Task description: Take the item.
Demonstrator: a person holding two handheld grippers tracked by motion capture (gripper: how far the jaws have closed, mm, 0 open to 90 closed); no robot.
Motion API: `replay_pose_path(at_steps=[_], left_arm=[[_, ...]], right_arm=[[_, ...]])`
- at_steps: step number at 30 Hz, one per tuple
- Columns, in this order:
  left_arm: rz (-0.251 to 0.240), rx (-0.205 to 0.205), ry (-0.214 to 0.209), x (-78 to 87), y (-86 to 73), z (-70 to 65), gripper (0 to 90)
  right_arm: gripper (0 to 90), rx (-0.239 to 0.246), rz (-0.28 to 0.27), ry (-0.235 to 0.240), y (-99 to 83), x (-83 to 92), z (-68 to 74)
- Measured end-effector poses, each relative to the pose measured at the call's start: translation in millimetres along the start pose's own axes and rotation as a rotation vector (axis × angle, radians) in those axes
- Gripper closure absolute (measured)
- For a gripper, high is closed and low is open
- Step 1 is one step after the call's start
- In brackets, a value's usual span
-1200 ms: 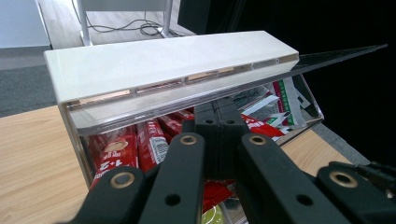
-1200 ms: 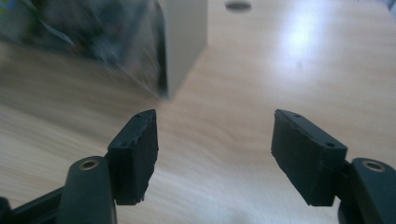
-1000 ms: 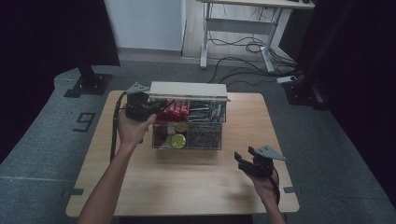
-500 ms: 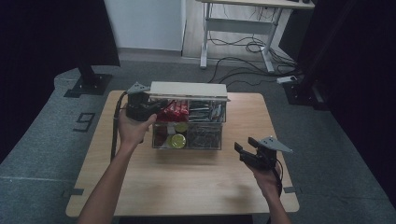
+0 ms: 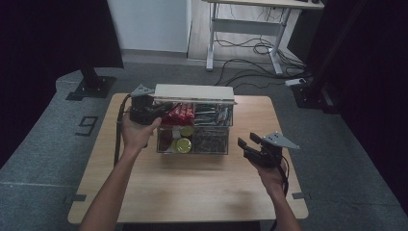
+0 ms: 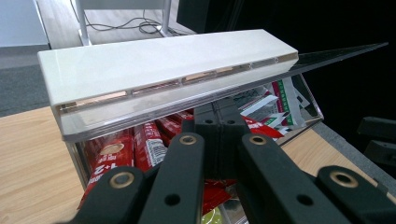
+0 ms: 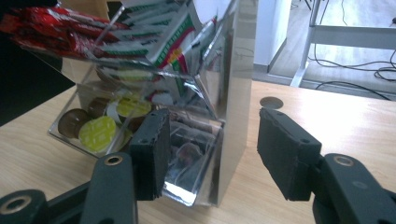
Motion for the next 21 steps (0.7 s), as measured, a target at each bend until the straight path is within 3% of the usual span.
replay_pose_path(at_steps=[21], left_arm=[[-0.007,0.005,0.000,-1.1,-1.4,0.4,90.0]], right_arm=[[46.1,0.019,0.013,0.046,25.6,-20.0,21.5]])
Point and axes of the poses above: each handheld gripper's, and its own axes: x roughly backward along the jaws, y roughly out of its top, z roughly to its left, the point moved 5 cm from there along -x, roughly forward along the jaws, and after that the axes turned 12 degrees about -x, right-handed, at the moved point
